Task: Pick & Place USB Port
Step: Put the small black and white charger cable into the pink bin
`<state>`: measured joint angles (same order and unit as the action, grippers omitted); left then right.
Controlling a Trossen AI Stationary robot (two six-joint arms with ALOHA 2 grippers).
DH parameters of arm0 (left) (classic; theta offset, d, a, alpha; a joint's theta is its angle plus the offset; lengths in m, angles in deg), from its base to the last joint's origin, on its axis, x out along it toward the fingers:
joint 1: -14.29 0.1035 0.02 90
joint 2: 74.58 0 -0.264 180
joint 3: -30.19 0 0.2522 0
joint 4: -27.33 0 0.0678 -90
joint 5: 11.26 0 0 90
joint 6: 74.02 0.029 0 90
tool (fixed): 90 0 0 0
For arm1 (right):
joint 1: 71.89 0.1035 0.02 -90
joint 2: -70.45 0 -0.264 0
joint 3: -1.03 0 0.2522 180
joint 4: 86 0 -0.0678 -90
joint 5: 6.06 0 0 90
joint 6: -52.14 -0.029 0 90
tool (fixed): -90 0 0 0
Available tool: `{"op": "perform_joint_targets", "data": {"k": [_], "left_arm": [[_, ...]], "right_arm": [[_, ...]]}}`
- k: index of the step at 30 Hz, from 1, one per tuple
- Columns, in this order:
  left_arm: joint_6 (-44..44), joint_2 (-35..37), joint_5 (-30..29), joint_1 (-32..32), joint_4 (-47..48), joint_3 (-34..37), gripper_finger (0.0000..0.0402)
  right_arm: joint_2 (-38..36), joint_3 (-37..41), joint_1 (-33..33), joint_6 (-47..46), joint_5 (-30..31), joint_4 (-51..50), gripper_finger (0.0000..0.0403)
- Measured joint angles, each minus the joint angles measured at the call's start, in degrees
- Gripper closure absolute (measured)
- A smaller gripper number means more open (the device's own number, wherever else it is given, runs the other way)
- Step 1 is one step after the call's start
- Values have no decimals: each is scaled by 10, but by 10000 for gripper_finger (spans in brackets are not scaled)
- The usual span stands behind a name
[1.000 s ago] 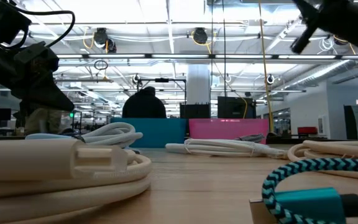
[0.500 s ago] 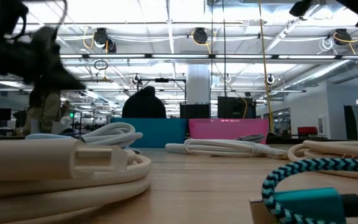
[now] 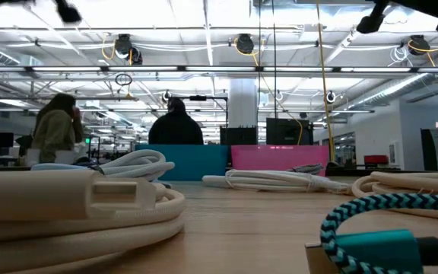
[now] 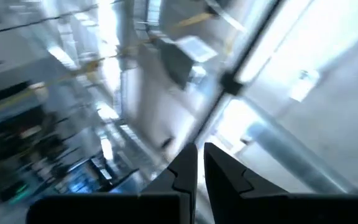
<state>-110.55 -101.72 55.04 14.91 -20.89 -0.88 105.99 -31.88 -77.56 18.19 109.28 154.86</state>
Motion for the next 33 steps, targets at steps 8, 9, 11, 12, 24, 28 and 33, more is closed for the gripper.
{"op": "perform_joint_targets", "data": {"k": [8,9,11,12,24,28,33], "left_arm": [[50,-81,138,0,412,-245,371],[44,-96,139,1,490,-278,371],[43,-129,126,10,647,-343,371],[45,-145,113,15,713,-369,371],[93,-239,40,80,1024,-489,371],[79,-255,106,80,1082,-489,371],[-54,-303,93,97,1253,-489,371]], "right_arm": [[33,-102,-4,73,-66,-6,399],[40,-128,-4,83,-83,-33,399],[57,-190,-4,105,-128,-129,399],[66,-223,-3,120,-156,-195,399],[281,-512,17,213,-226,-988,399],[346,-489,32,236,-232,-1016,399],[409,-445,44,271,-257,-1006,399]]}}
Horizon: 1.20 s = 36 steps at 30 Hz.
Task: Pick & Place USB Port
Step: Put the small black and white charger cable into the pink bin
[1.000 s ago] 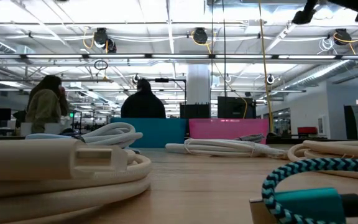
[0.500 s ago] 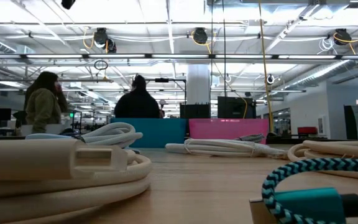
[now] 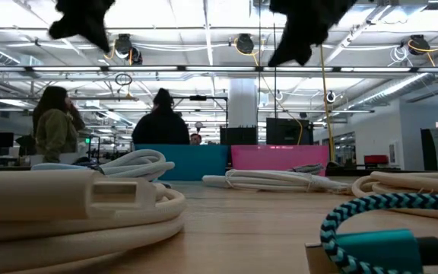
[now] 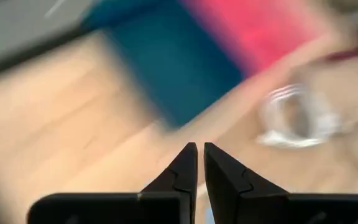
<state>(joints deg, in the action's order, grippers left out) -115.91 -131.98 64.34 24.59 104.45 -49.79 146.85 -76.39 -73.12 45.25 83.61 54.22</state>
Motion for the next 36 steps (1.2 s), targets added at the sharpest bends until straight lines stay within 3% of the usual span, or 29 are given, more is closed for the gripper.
{"op": "perform_joint_targets", "data": {"k": [5,11,15,17,21,26,31,36], "left_arm": [[-35,-52,7,-5,81,12,371],[-33,-74,40,-35,37,38,371],[-38,-77,39,-44,-2,49,371],[-39,-79,41,-47,-11,52,371],[-43,-80,40,-52,-18,52,371],[-48,-78,40,-53,-30,52,371],[-49,-78,42,-53,-35,52,371],[-53,-78,44,-53,-35,52,371]], "right_arm": [[42,37,6,-12,-62,-3,399],[66,89,6,-18,-195,55,399],[66,117,15,23,-221,133,395],[67,116,32,78,-205,148,383],[67,104,65,156,-95,149,339],[67,104,72,175,35,121,269],[69,104,48,179,51,62,213],[74,104,42,214,47,60,193]]}}
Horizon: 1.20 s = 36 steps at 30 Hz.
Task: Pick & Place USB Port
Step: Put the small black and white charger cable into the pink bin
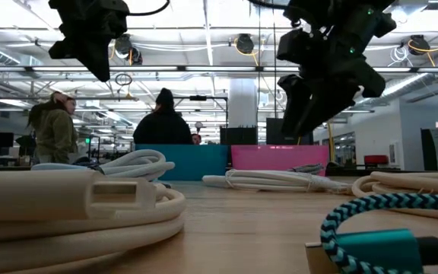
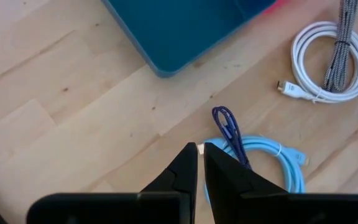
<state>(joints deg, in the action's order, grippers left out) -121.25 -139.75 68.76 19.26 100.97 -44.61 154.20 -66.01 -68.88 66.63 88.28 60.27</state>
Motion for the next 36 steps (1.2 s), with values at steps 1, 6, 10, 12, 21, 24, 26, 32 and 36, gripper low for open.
{"op": "perform_joint_targets", "data": {"k": [1,6,10,12,21,24,26,32,36], "left_arm": [[-1,0,0,0,0,0,371],[-1,0,1,0,0,0,371],[-1,0,1,0,-1,0,371],[0,0,1,0,-1,0,371],[0,0,1,-2,-1,0,371],[4,0,0,-6,-1,0,371],[5,0,0,-7,-1,0,371],[15,0,-5,-10,0,0,371],[21,0,-12,-10,-1,0,371]], "right_arm": [[5,0,0,2,-1,5,193],[35,0,3,3,-29,5,202],[65,0,10,12,-28,22,210],[79,0,10,12,-26,49,214],[156,-2,10,13,1,83,237],[165,-2,11,3,3,80,255],[163,-5,13,-24,16,78,277],[117,-66,9,-90,94,63,384],[92,-147,-2,-200,161,45,386]]}}
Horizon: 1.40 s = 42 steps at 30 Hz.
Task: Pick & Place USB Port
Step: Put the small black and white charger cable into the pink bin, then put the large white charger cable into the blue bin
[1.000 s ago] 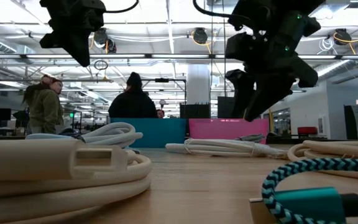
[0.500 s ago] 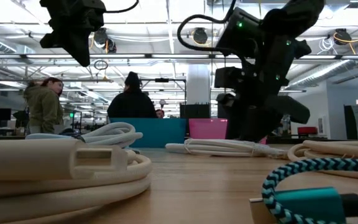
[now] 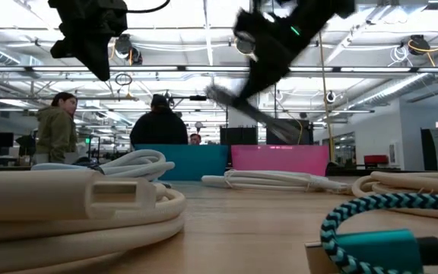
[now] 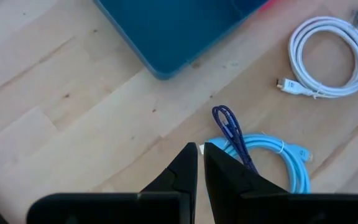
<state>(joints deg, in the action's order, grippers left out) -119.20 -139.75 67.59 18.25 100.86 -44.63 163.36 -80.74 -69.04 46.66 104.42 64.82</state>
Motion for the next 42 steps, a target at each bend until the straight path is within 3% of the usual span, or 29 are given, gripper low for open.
{"op": "perform_joint_targets", "data": {"k": [3,5,8,11,18,23,36,40,42], "left_arm": [[0,0,-9,0,-1,0,371],[0,0,-9,0,-1,0,371],[-2,0,-9,0,-3,0,371],[-2,0,-9,0,-20,0,371],[-11,0,1,-16,-39,0,371],[-22,0,-4,-31,-40,0,371],[-25,0,-15,-41,-39,0,371],[-19,0,-19,-41,-39,0,371],[-9,0,-19,-41,-39,0,371]], "right_arm": [[-18,-53,-32,-200,89,-47,393],[-20,-76,-67,-318,109,-73,393],[-7,-69,-122,-462,109,-113,394],[24,-60,-170,-545,66,-88,394],[74,-47,-223,-542,18,-62,394],[84,-47,-235,-454,4,-62,392],[84,-47,-245,-431,4,-55,302],[66,-46,-246,-423,-30,4,288],[45,-47,-244,-397,-73,87,283]]}}
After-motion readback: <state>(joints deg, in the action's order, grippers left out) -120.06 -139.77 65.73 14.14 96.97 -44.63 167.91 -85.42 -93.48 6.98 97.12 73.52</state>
